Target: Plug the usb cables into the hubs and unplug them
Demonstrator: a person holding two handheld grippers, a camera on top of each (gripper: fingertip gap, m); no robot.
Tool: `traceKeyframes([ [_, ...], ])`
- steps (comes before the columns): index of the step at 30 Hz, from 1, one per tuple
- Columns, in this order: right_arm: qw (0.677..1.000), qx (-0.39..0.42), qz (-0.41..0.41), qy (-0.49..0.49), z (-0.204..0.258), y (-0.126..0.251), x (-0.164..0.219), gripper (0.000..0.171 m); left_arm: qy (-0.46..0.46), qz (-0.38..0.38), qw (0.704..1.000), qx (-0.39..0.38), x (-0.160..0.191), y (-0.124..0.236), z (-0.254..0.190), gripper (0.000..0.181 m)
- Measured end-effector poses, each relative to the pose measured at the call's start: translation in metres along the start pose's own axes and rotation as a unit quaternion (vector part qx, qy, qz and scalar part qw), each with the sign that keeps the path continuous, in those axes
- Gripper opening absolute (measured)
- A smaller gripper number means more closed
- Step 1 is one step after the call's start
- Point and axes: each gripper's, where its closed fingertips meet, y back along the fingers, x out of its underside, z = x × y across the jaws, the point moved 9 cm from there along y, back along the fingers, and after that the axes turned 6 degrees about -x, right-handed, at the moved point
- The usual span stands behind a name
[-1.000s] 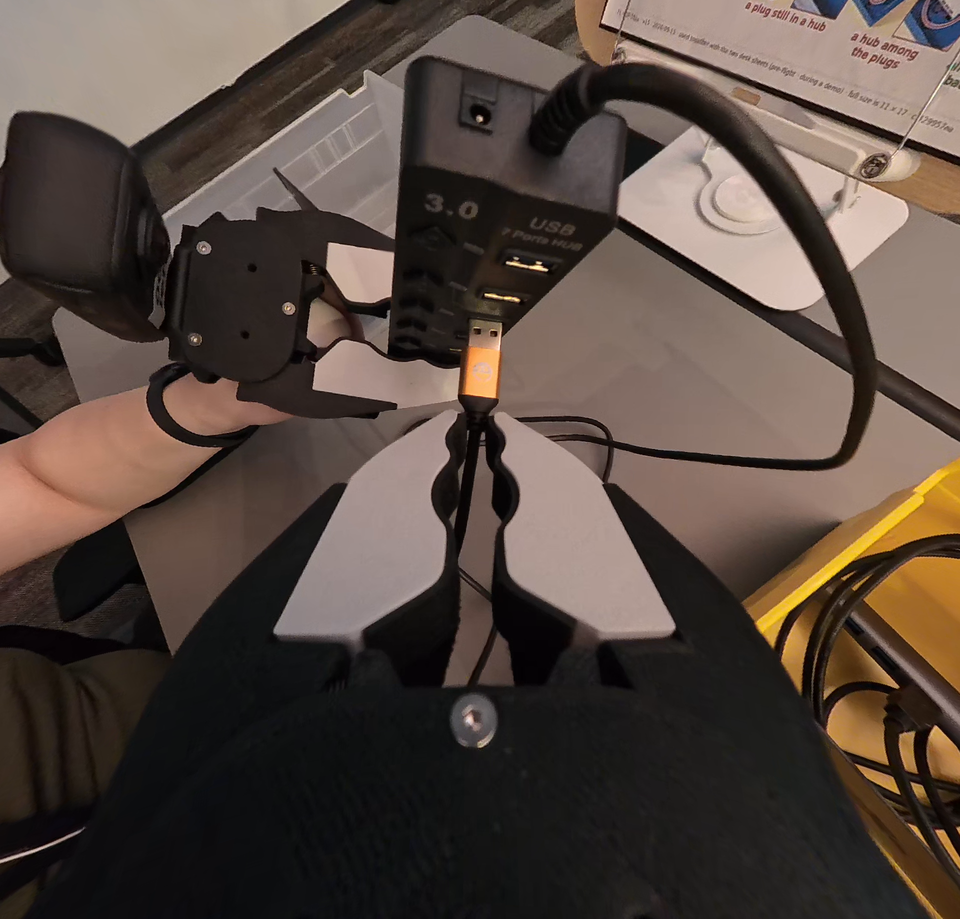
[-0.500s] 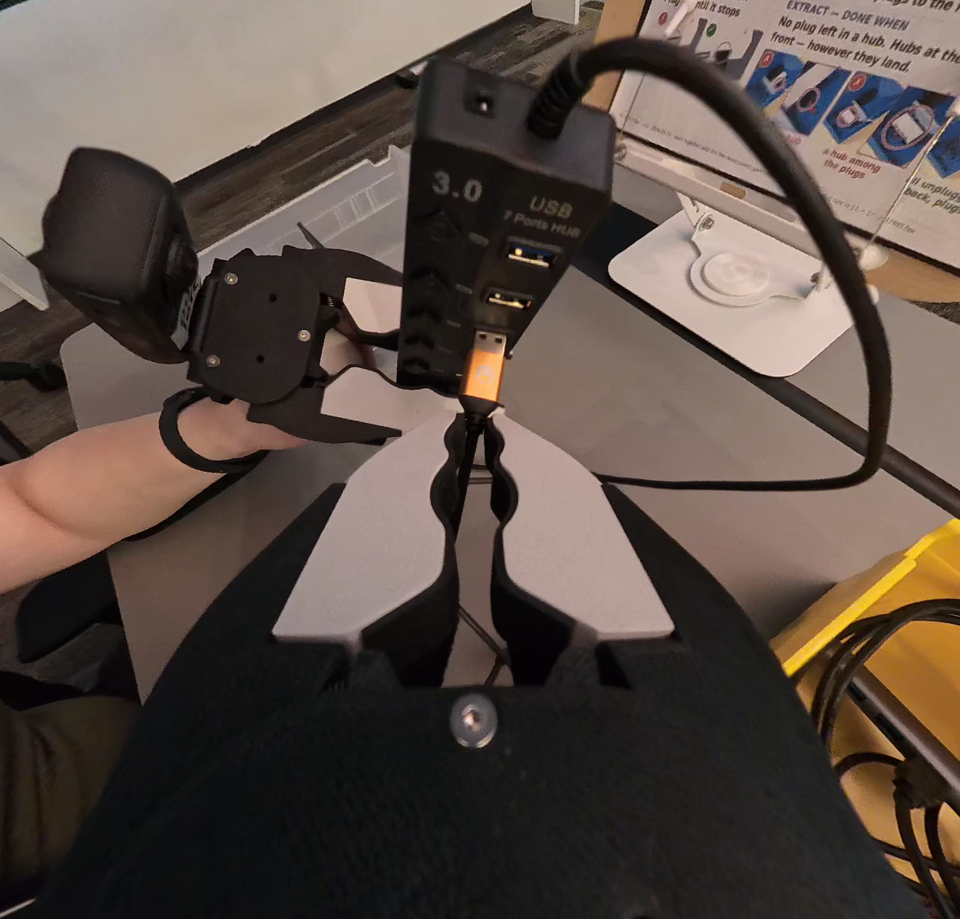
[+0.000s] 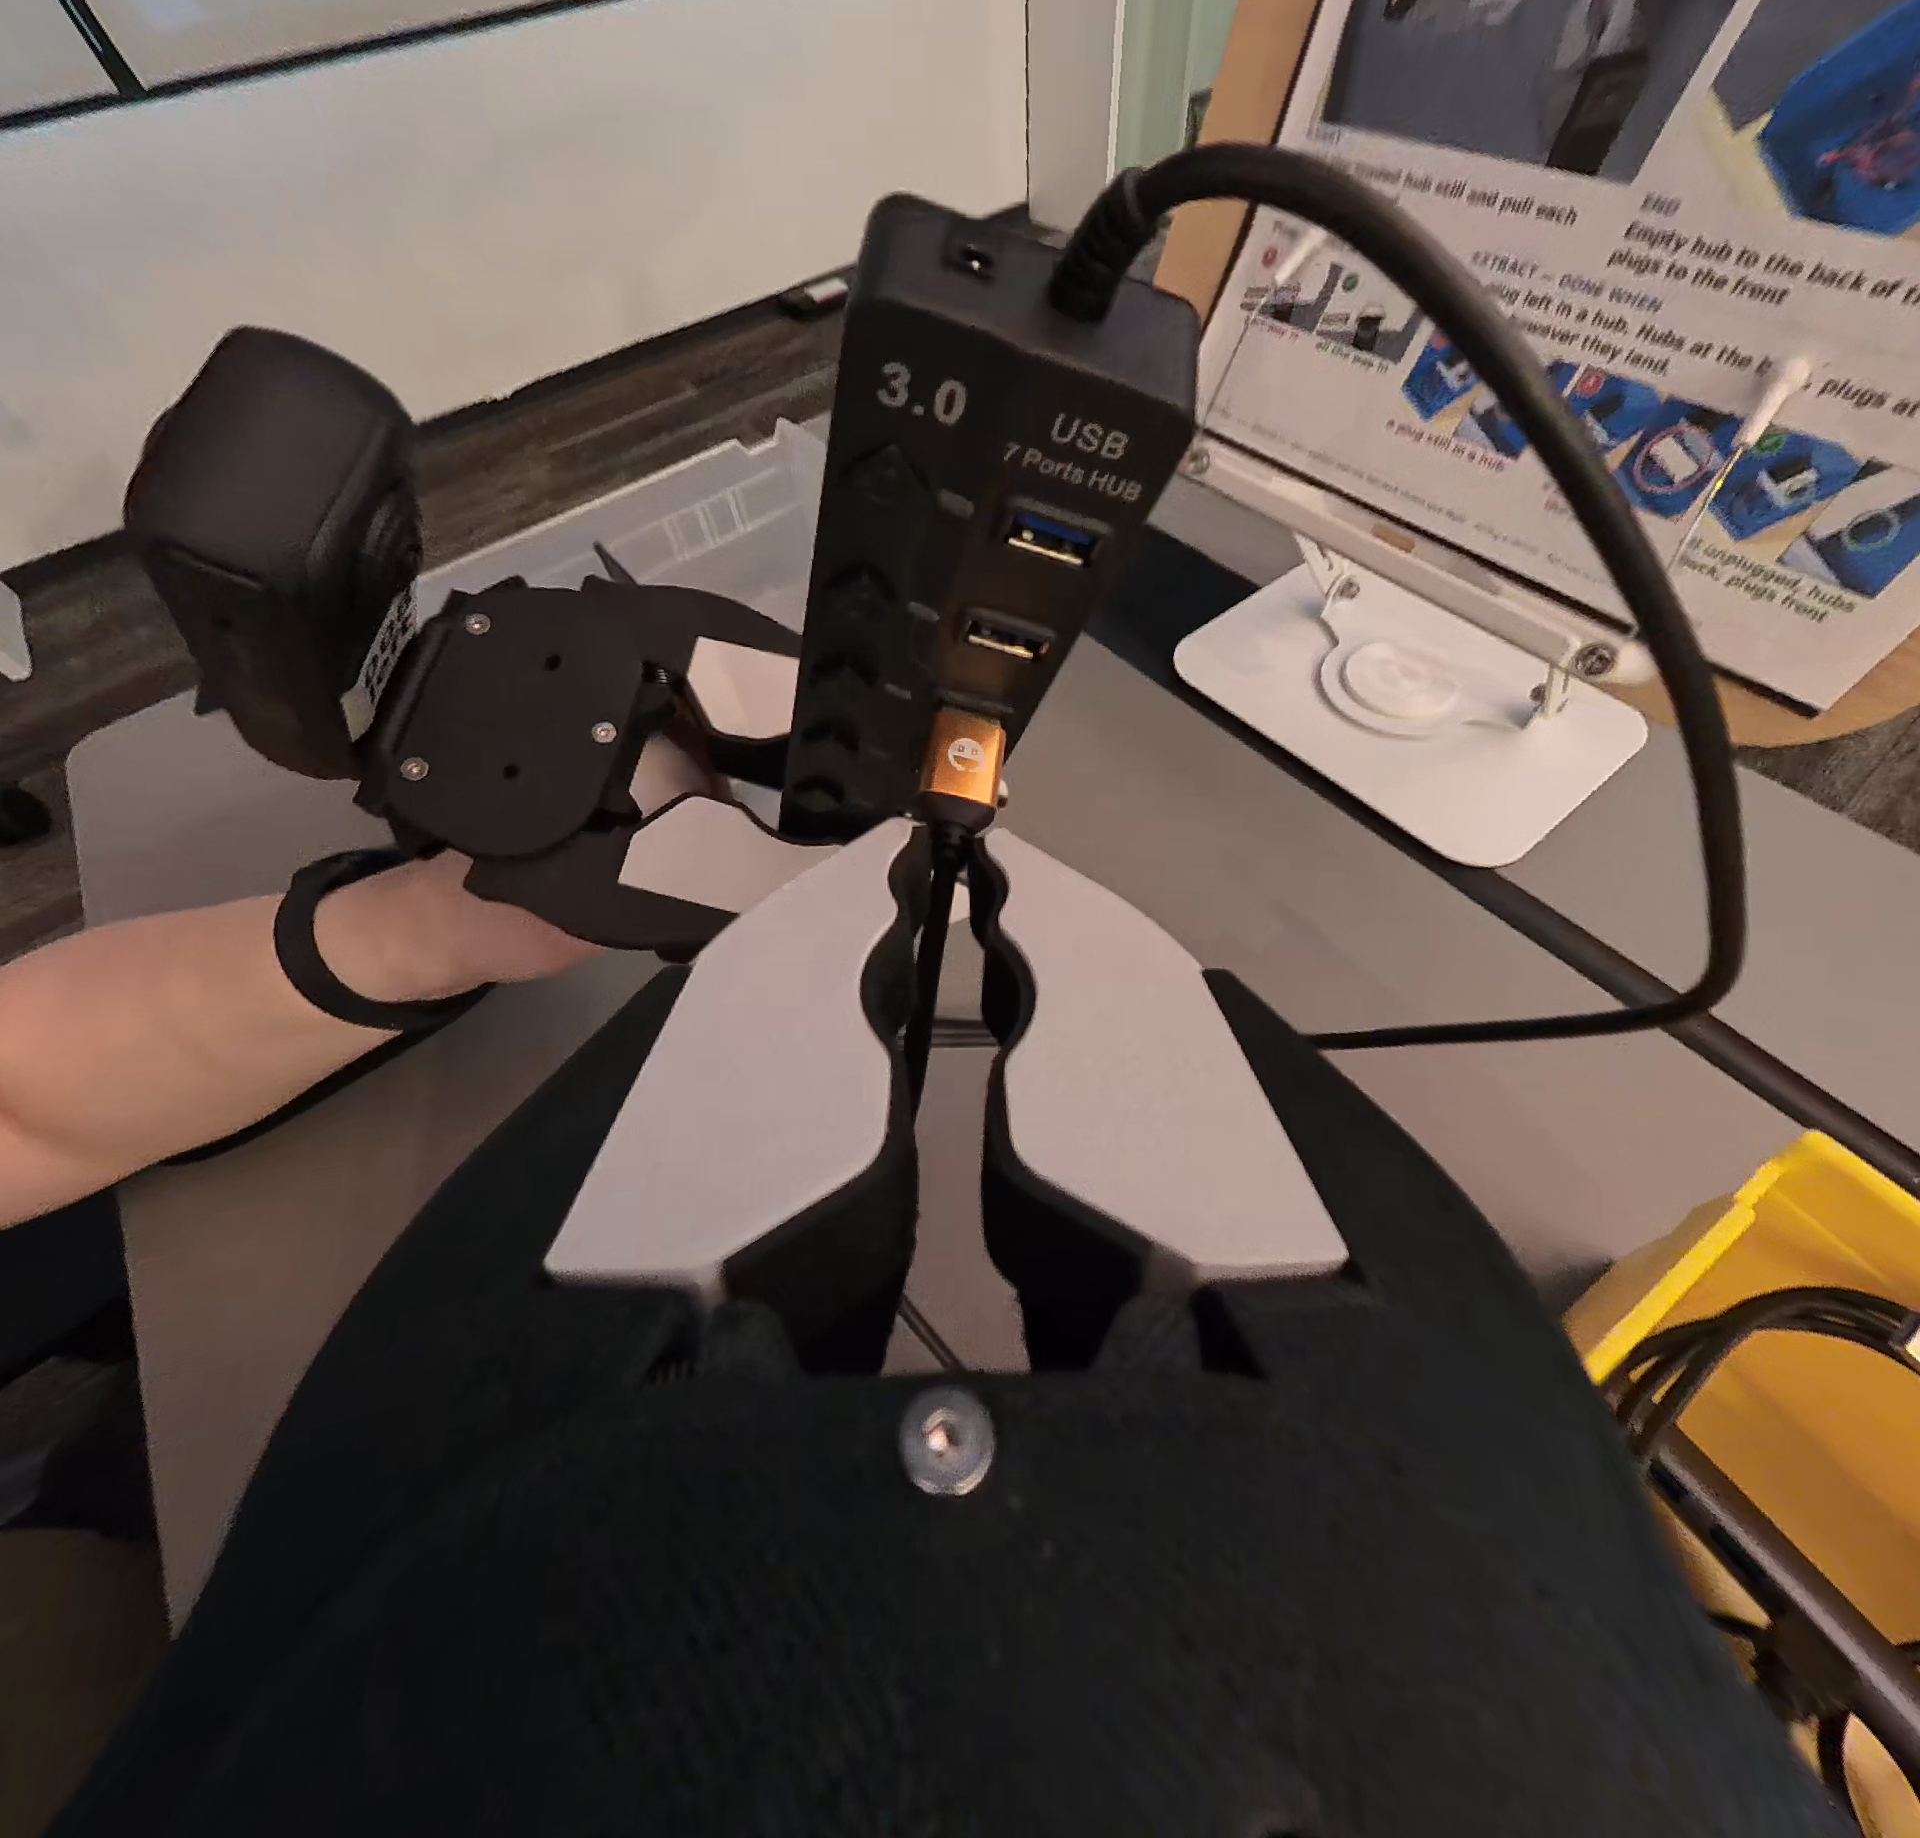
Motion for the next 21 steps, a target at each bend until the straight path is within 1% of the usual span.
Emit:
traceKeyframes([
  [3, 1.000, -0.001, -0.022, 0.004, 0.002, -0.003, -0.001, 0.008, 0.013, -0.009, 1.000, -0.008, -0.001, 0.002, 0.004, 0.027],
  [7, 0.998, 0.001, -0.058, 0.001, 0.004, -0.008, -0.001, 0.008, 0.061, -0.014, 0.998, 0.009, 0.000, 0.003, 0.008, 0.027],
  [9, 0.998, 0.007, -0.069, 0.005, 0.005, -0.012, 0.000, 0.009, 0.069, -0.015, 0.998, 0.000, 0.000, 0.004, 0.010, 0.026],
  [16, 0.989, 0.056, -0.096, 0.094, 0.016, -0.020, 0.000, 0.013, 0.111, -0.026, 0.993, 0.011, 0.000, 0.006, 0.016, 0.026],
  [18, 0.988, 0.062, -0.107, 0.090, 0.018, -0.024, 0.002, 0.013, 0.117, -0.034, 0.993, 0.005, 0.000, 0.008, 0.016, 0.026],
  [21, 0.983, 0.059, -0.153, 0.077, 0.021, -0.025, 0.002, 0.010, 0.124, -0.051, 0.991, -0.002, -0.002, 0.010, 0.016, 0.026],
])
